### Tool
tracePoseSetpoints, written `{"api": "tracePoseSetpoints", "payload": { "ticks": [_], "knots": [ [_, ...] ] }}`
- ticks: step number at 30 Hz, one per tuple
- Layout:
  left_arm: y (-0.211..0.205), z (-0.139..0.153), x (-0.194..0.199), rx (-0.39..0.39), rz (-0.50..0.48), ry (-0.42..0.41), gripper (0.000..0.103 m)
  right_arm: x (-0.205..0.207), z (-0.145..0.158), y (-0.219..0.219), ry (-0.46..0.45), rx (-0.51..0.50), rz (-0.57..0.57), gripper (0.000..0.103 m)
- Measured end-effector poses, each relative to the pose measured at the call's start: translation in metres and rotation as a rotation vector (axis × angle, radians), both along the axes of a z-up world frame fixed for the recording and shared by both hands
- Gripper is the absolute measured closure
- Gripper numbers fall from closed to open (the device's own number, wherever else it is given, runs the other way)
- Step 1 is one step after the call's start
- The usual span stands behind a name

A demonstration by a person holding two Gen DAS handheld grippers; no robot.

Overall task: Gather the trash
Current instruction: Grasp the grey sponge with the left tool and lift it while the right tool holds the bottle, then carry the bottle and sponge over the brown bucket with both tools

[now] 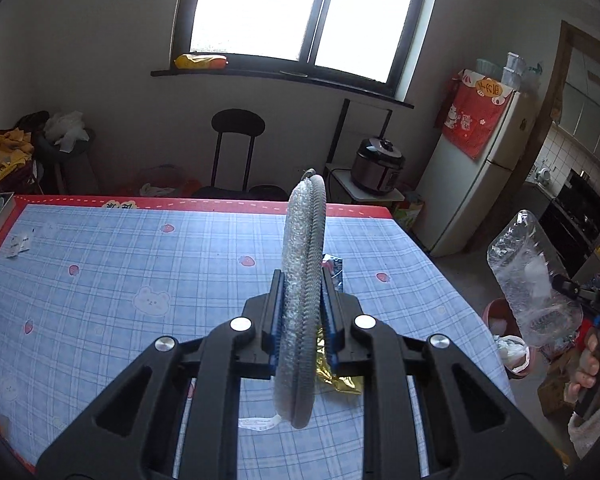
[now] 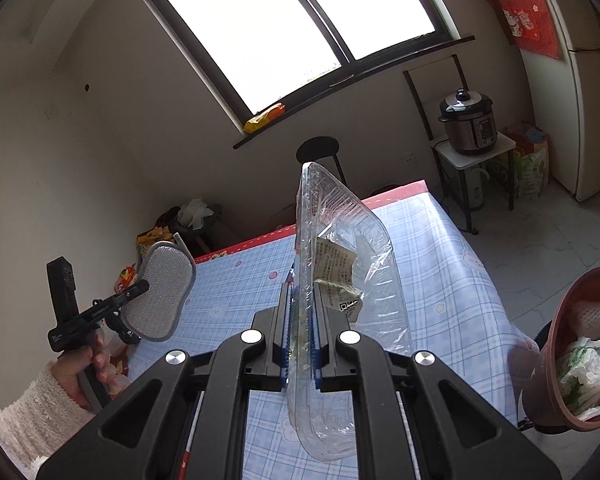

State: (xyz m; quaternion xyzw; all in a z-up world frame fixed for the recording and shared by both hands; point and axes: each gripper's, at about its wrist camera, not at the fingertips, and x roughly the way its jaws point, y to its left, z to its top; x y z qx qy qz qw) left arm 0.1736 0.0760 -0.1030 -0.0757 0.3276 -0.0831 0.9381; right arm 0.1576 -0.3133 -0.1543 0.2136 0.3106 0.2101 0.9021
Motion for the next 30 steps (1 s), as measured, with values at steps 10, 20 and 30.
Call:
{"api": "tracePoseSetpoints", "payload": {
  "ticks": [10, 20, 30],
  "knots": [
    [-0.098, 0.033, -0.033, -0.064, -0.128, -0.066, 0.083, -0.035, -0.001, -0.117, 0.008, -0.067, -0.203, 0.094],
    [-0.176, 0.021, -0.038, -0.093, -0.222, -0.058, 0.083, -0.039, -0.033, -0.231, 0.114, -0.114, -0.416, 0.094],
    [-0.205, 0.022, -0.036, -0.075, -0.238, -0.062, 0.083, -0.014, -0.045, -0.262, 0.163, -0.181, -0.439, 0.091]
  ]
}}
